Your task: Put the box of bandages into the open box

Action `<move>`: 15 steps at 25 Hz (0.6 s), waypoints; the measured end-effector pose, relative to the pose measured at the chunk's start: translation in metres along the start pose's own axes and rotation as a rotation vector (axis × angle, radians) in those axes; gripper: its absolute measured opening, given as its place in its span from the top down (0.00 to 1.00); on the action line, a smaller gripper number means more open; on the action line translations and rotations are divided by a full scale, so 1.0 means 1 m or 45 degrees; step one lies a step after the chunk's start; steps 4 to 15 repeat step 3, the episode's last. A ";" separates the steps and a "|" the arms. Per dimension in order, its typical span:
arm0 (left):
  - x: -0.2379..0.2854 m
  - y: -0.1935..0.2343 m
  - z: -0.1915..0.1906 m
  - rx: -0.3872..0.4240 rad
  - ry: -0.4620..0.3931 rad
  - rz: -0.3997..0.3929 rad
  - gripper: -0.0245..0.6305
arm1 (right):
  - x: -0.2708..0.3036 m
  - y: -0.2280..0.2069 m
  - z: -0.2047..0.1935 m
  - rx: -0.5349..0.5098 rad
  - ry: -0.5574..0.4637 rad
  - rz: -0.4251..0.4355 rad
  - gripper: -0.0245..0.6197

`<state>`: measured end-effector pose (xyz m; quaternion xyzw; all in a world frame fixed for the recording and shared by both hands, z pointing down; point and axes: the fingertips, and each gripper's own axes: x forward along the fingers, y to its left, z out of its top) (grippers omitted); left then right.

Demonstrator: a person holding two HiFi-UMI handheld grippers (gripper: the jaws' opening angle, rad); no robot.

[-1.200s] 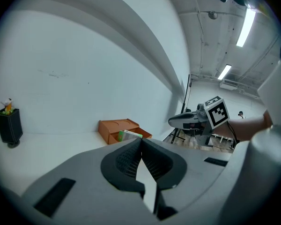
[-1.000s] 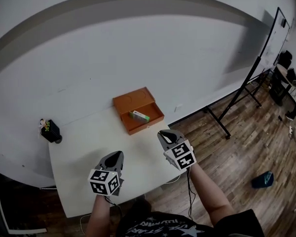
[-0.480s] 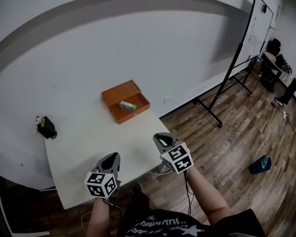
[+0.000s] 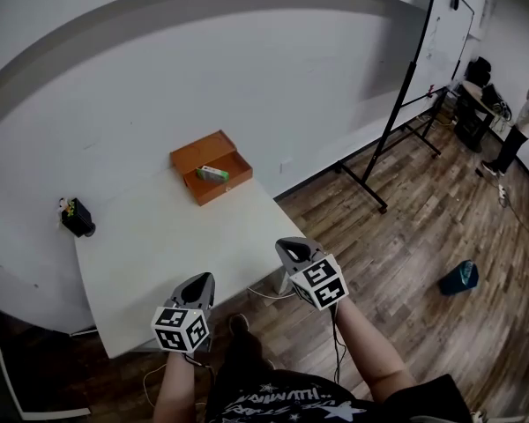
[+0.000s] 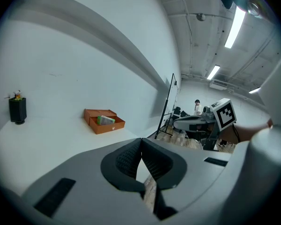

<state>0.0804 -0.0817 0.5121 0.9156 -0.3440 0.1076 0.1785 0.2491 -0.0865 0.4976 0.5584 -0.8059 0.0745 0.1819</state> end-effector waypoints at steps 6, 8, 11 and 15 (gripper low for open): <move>-0.005 -0.009 -0.007 -0.009 -0.003 0.001 0.93 | -0.015 0.004 -0.005 0.003 -0.012 0.004 0.89; -0.005 -0.009 -0.007 -0.009 -0.003 0.001 0.93 | -0.015 0.004 -0.005 0.003 -0.012 0.004 0.89; -0.005 -0.009 -0.007 -0.009 -0.003 0.001 0.93 | -0.015 0.004 -0.005 0.003 -0.012 0.004 0.89; -0.005 -0.009 -0.007 -0.009 -0.003 0.001 0.93 | -0.015 0.004 -0.005 0.003 -0.012 0.004 0.89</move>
